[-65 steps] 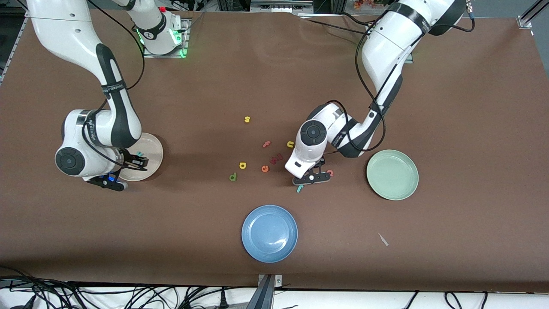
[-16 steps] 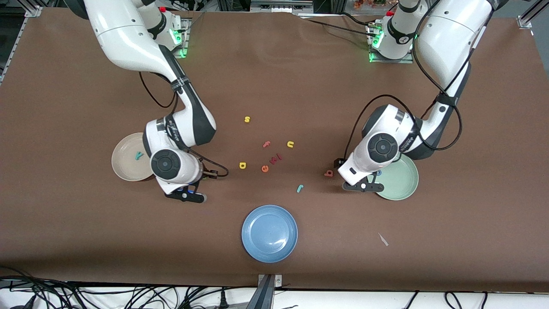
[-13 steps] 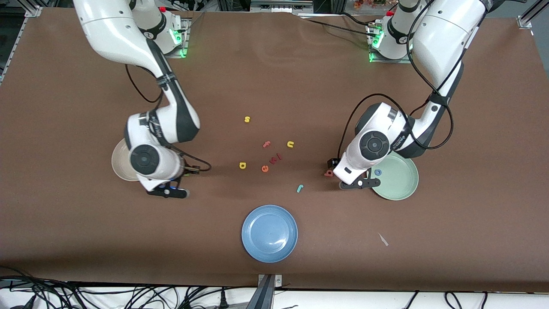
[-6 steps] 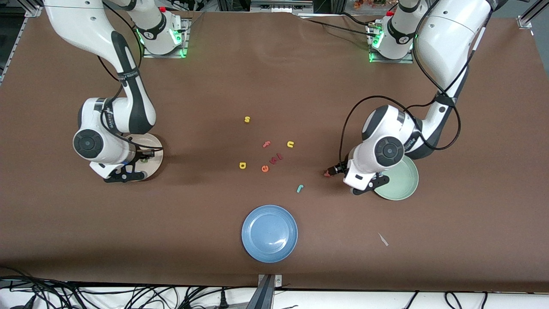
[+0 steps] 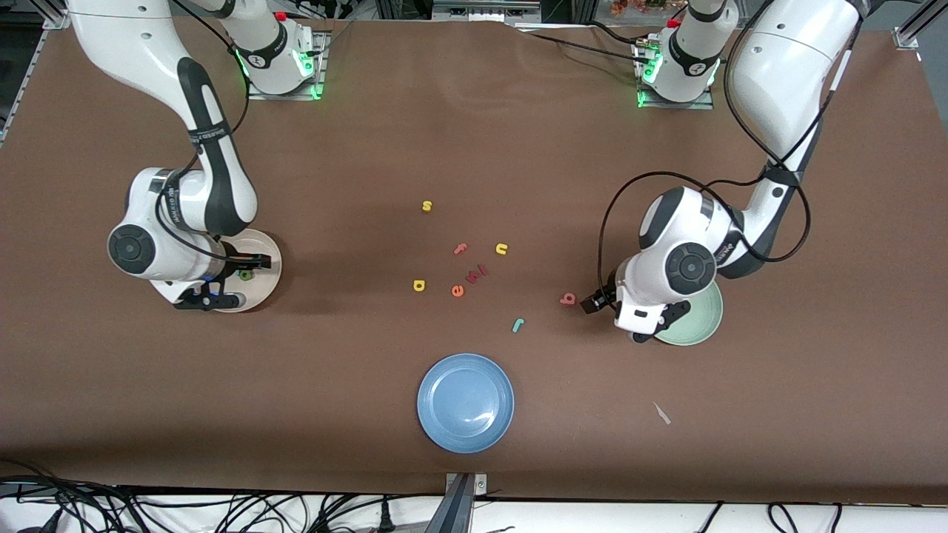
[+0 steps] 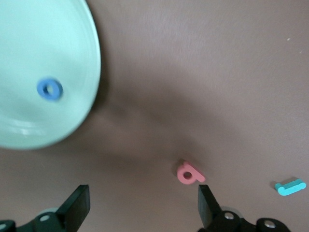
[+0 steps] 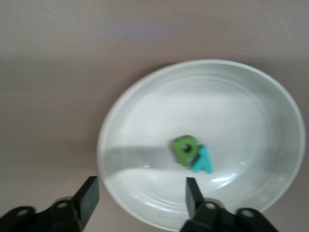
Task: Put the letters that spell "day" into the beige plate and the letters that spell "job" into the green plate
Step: 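Grasp the yellow letter with the right gripper while the left gripper grasps pink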
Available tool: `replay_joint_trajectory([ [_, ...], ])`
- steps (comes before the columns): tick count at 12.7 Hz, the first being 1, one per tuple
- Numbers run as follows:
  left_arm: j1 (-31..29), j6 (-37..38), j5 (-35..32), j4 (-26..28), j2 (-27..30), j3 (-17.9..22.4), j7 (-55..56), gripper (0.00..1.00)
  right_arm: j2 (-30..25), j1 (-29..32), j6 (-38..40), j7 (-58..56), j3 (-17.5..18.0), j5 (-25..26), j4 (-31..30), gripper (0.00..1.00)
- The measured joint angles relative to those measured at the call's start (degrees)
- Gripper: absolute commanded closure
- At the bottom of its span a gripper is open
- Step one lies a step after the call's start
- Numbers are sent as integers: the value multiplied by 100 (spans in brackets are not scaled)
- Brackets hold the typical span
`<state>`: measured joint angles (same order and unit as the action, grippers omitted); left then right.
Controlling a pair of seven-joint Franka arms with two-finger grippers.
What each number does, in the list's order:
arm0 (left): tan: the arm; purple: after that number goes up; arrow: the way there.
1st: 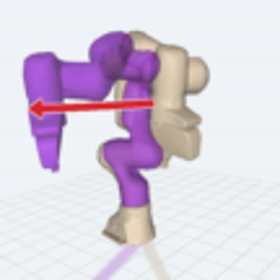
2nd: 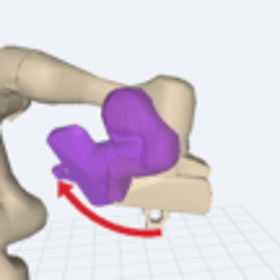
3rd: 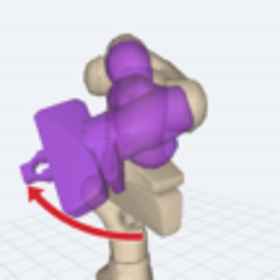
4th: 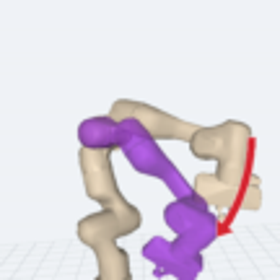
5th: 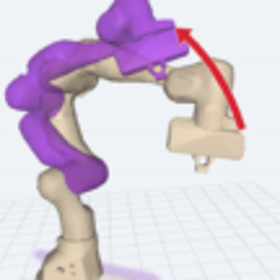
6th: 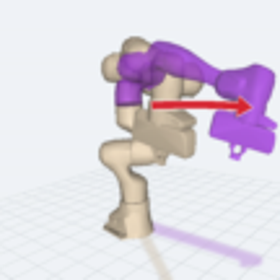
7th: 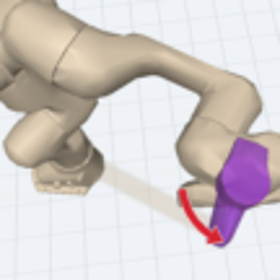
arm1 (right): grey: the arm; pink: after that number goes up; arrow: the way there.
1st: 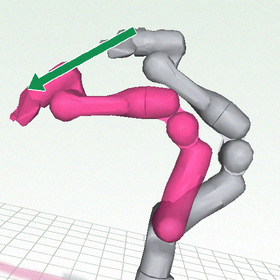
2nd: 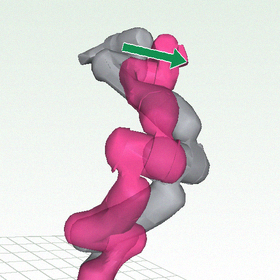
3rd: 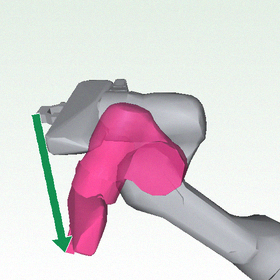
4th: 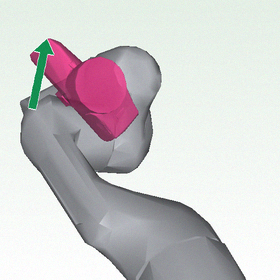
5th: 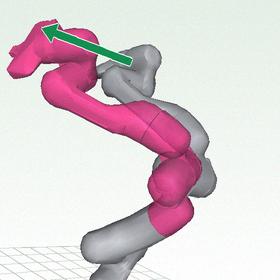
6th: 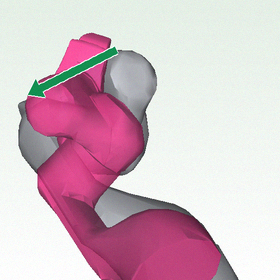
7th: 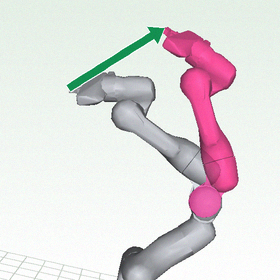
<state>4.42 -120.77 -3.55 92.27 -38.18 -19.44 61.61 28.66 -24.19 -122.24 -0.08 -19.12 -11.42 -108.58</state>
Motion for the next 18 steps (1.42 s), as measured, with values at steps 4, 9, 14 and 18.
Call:
replay_joint_trajectory([
  [4,407,-684,-7,1,-257,5,1984,3,81,-916,1,1809,89,-3,480,0],
  [9,478,-1210,-318,7,-501,53,3506,15,816,-1508,-20,3143,303,-470,1527,0],
  [14,504,-1227,-331,49,-680,58,3966,38,1416,-1507,-371,3242,769,-581,2299,0],
  [18,513,-1243,-332,49,-709,58,4025,59,1793,-1617,-970,3243,986,-577,2363,6],
])
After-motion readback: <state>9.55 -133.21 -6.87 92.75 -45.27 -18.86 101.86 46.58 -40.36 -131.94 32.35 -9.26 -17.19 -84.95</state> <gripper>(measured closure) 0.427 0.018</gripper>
